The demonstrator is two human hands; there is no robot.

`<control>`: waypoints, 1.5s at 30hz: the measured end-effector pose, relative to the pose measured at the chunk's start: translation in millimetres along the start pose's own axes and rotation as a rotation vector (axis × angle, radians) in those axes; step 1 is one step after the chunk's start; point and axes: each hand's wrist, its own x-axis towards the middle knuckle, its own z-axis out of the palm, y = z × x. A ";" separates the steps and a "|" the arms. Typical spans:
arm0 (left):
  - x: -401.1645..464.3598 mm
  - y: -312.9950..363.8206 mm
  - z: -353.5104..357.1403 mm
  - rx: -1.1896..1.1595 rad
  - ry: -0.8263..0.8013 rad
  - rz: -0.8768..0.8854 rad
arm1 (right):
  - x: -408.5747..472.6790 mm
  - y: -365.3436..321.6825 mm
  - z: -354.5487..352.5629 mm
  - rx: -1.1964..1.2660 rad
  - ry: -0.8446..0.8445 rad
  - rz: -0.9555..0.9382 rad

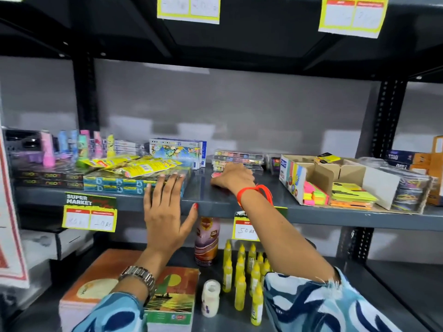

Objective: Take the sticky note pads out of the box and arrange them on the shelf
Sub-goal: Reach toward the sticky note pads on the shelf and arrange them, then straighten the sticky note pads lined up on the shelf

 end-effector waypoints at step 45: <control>65.9 188.6 -9.8 -0.795 -0.307 -0.175 | -73.6 218.8 -103.1 0.652 0.430 0.029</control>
